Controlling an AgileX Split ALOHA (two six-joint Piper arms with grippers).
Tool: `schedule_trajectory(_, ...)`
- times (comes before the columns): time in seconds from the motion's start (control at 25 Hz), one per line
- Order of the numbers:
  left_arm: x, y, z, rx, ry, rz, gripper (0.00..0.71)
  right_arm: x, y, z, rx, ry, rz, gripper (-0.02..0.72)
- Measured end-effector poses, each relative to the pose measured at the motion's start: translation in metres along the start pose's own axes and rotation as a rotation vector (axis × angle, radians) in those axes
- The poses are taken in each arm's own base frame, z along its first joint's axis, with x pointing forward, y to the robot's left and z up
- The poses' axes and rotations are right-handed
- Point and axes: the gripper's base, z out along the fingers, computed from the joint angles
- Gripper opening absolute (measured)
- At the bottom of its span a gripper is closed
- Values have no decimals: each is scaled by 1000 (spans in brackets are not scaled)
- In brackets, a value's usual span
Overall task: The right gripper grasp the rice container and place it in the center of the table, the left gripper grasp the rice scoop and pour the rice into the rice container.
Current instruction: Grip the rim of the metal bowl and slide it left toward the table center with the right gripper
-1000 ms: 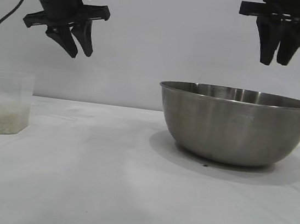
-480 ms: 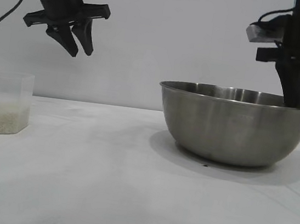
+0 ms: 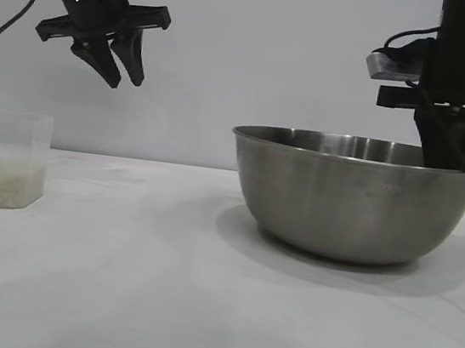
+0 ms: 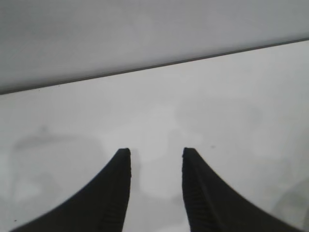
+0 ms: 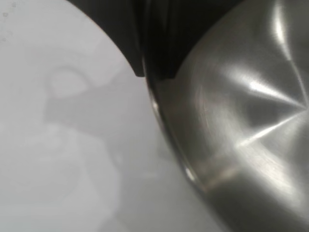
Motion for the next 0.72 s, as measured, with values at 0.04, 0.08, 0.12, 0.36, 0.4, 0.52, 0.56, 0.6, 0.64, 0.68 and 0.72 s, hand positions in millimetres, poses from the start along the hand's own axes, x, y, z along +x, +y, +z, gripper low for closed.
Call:
schedule_trajectory(0.04,0,0,0,0,0,0,209,-1,8,0,-1,-1,-19,71)
schedule_trajectory(0.08,0,0,0,0,0,0,209,-2,14,0,-5,-1,-31,71)
schedule_trajectory(0.12,0,0,0,0,0,0,209,-2,20,-1,-6,-2,-46,71)
schedule_trajectory(0.36,0,0,0,0,0,0,209,-3,34,0,-9,-9,-73,71)
schedule_trajectory(0.4,0,0,0,0,0,0,209,-4,35,0,-4,-15,-75,71)
schedule_trajectory(0.52,0,0,0,0,0,0,209,-4,35,-9,-6,-55,-68,226)
schedule_trajectory(0.56,0,0,0,0,0,0,209,-4,36,-16,-16,-79,-64,272)
schedule_trajectory(0.6,0,0,0,0,0,0,209,-4,37,-26,-28,-110,-62,302)
schedule_trajectory(0.64,0,0,0,0,0,0,209,-2,38,-36,-42,-141,-59,323)
schedule_trajectory(0.68,0,0,0,0,0,0,209,-1,39,-47,-57,-172,-51,307)
schedule_trajectory(0.72,0,0,0,0,0,0,209,1,40,-56,-72,-204,-45,307)
